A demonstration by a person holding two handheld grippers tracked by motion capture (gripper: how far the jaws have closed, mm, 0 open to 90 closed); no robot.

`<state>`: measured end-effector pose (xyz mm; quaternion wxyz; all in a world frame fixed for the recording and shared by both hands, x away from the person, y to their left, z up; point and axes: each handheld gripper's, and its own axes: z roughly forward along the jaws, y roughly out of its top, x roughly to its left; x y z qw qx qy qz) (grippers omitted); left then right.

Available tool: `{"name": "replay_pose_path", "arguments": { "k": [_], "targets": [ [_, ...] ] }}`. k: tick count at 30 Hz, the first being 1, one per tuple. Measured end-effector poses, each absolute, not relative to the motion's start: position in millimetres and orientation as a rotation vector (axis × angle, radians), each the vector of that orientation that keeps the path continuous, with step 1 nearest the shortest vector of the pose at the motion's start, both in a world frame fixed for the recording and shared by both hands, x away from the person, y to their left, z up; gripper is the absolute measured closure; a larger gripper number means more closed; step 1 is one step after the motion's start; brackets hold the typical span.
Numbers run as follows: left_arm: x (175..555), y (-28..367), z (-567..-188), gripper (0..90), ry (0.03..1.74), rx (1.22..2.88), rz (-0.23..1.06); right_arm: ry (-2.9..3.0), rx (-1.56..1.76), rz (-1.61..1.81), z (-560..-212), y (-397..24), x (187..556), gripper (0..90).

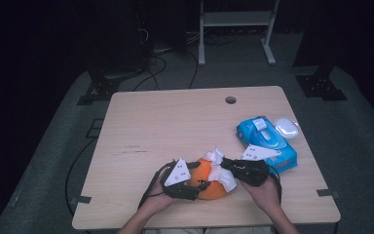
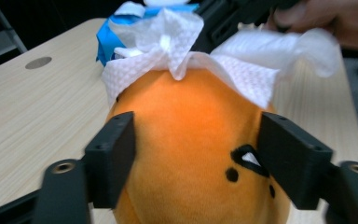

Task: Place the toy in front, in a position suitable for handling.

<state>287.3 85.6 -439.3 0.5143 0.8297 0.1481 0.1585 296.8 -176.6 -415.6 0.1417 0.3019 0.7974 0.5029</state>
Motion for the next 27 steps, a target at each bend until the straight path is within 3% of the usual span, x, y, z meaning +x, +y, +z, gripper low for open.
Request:
{"name": "replay_pose_path", "arguments": {
  "k": [7,18,27],
  "targets": [
    [295.4,94.0,-444.5,34.9,0.418,1.99,0.348,2.327,0.918,1.426,-421.9,-185.5,296.5,84.8],
    [299.6,97.3,-447.0,35.1,0.453,1.98,0.332,2.432,0.887,1.286,-432.5,-195.3,263.1,84.8],
    [293.8,91.5,-446.6,35.5,0.397,1.993,0.377,2.38,0.919,1.308,-423.3,-187.0,283.6,83.5]
  ]
}}
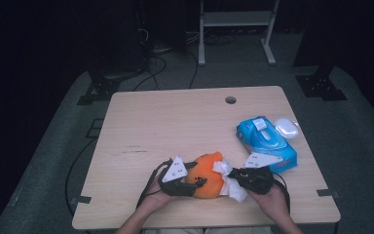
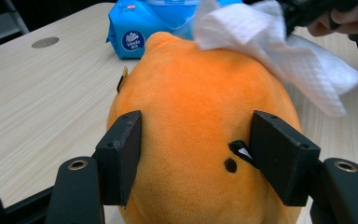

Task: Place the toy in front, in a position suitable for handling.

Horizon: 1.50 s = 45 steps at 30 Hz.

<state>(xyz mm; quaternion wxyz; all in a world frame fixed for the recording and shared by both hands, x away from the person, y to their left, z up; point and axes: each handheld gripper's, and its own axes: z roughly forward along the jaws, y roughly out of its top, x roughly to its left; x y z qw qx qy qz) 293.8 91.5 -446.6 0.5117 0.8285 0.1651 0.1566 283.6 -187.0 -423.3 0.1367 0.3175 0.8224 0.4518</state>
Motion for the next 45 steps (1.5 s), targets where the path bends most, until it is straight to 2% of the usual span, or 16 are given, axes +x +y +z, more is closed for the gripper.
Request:
{"name": "replay_pose_path", "arguments": {
  "k": [7,14,21,23,25,26,27,28,32,39,45],
  "targets": [
    [290.2,87.2,-445.8,35.4,0.362,2.003,0.395,2.322,0.897,1.315,-415.2,-179.6,286.1,65.2],
    [289.0,85.3,-445.4,35.4,0.362,2.005,0.405,2.275,0.752,1.188,-406.2,-162.8,275.9,59.6],
    [288.4,84.0,-445.0,35.5,0.355,2.006,0.409,2.306,0.696,1.252,-405.8,-154.0,276.6,61.3],
    [288.3,84.1,-445.0,35.4,0.353,2.01,0.412,2.334,0.698,1.275,-411.6,-149.7,280.7,66.6],
    [288.9,84.6,-445.5,35.5,0.355,2.009,0.408,2.343,0.678,1.29,-415.2,-149.4,281.4,77.5],
    [288.9,84.6,-445.5,35.5,0.355,2.009,0.408,2.343,0.678,1.29,-415.2,-149.4,281.4,77.5],
    [288.8,84.3,-445.7,35.5,0.353,2.007,0.406,2.352,0.66,1.282,-415.5,-150.4,280.4,84.9],
    [288.8,84.3,-445.7,35.6,0.353,2.007,0.406,2.356,0.665,1.286,-414.5,-152.5,280.9,85.8],
    [289.6,85.9,-445.5,35.6,0.354,2.008,0.399,2.344,0.729,1.306,-412.8,-166.2,284.9,86.3],
    [291.4,87.9,-446.1,35.6,0.37,1.998,0.381,2.249,0.97,1.233,-418.5,-222.9,296.0,86.4],
    [291.6,87.3,-446.0,35.5,0.373,1.997,0.38,2.203,0.994,1.197,-411.2,-225.1,296.6,86.4]
  ]
}}
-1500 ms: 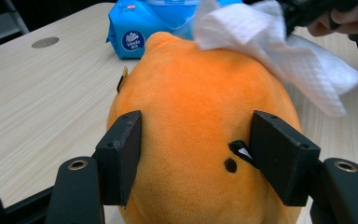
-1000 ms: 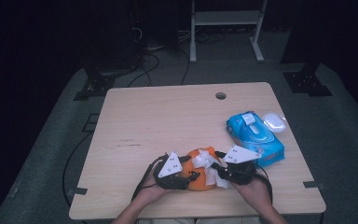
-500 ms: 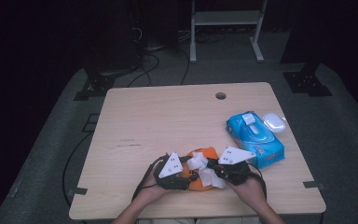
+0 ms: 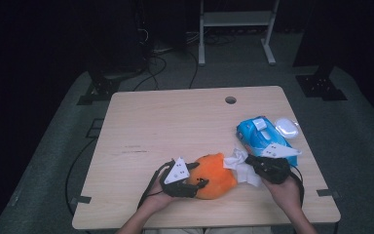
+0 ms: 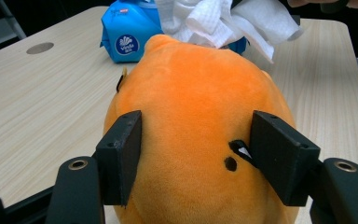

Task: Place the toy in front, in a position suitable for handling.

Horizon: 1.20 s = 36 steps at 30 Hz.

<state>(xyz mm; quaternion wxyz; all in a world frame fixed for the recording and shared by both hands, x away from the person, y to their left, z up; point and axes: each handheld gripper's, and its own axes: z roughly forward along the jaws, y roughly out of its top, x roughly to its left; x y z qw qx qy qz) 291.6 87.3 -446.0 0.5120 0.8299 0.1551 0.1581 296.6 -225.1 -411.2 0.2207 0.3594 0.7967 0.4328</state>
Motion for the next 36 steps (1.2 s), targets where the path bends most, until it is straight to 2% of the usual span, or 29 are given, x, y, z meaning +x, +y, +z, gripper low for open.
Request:
{"name": "replay_pose_path", "arguments": {
  "k": [9,12,14,15,18,20,22,23,24,25,27,29,36],
  "targets": [
    [290.8,86.9,-445.8,35.4,0.367,1.999,0.385,2.339,0.826,1.211,-411.2,-181.4,288.8,83.2],
    [291.0,87.6,-446.3,35.4,0.367,1.996,0.378,2.373,0.859,1.311,-413.9,-182.4,291.3,69.4],
    [291.1,87.5,-445.9,35.4,0.364,2.001,0.376,2.379,0.889,1.366,-416.1,-186.1,295.1,64.6],
    [291.1,87.4,-445.9,35.5,0.363,2.003,0.375,2.374,0.907,1.385,-419.6,-187.7,298.0,58.7],
    [291.5,87.4,-446.3,35.6,0.362,2.004,0.365,2.38,0.948,1.445,-427.6,-190.2,304.9,57.3],
    [292.0,87.2,-446.7,35.6,0.364,2.004,0.363,2.382,0.978,1.468,-433.0,-191.4,308.1,58.4],
    [292.1,86.6,-447.2,35.5,0.364,2.0,0.364,2.384,0.993,1.475,-436.0,-193.2,309.7,65.0],
    [292.2,86.4,-447.2,35.5,0.364,2.0,0.363,2.384,0.993,1.475,-436.0,-193.2,309.7,65.0],
    [292.3,86.6,-447.0,35.5,0.363,2.001,0.361,2.389,0.999,1.491,-437.3,-196.2,310.2,73.5],
    [292.7,87.1,-446.9,35.5,0.363,2.001,0.359,2.389,0.999,1.491,-437.3,-196.2,310.2,73.5],
    [293.1,88.3,-447.4,35.4,0.374,1.996,0.352,2.39,1.001,1.503,-437.3,-199.4,309.7,79.3],
    [293.4,89.4,-447.4,35.4,0.38,1.996,0.347,2.385,0.998,1.499,-435.0,-201.8,305.3,82.0],
    [293.6,88.8,-447.7,35.3,0.382,1.998,0.35,2.385,0.87,1.484,-423.9,-184.3,290.2,82.6]
  ]
}}
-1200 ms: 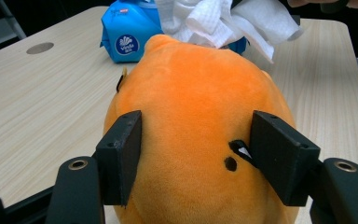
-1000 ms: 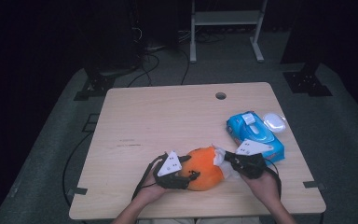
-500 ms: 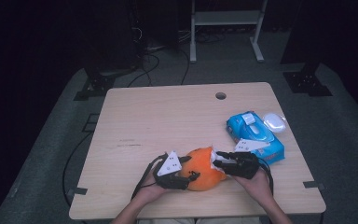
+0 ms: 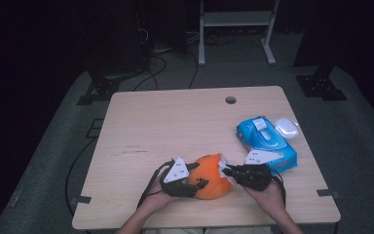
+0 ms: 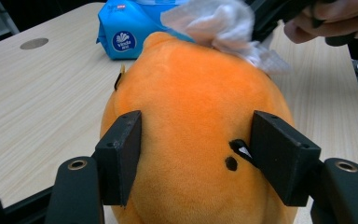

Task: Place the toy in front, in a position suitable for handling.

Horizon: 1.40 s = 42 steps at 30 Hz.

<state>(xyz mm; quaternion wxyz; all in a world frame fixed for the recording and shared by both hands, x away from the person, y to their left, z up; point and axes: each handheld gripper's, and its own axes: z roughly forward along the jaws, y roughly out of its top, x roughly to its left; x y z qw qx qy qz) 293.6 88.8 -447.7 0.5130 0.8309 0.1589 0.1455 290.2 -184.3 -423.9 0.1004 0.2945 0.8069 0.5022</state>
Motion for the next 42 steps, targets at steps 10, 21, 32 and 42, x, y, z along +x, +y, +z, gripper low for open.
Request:
{"name": "replay_pose_path", "arguments": {
  "k": [10,21,32,42],
  "targets": [
    [287.5,81.3,-446.5,35.9,0.33,2.012,0.373,2.311,0.995,1.425,-427.2,-200.5,309.5,82.7],
    [283.8,79.0,-446.8,36.3,0.315,2.014,0.373,2.347,0.813,1.466,-411.3,-166.9,300.1,82.6],
    [281.5,76.3,-447.5,36.4,0.294,2.016,0.368,2.347,0.836,1.464,-411.3,-169.5,302.0,82.5],
    [284.2,77.1,-441.4,30.8,0.291,2.002,0.352,2.322,0.94,1.413,-422.4,-186.3,311.5,82.7]
  ]
}}
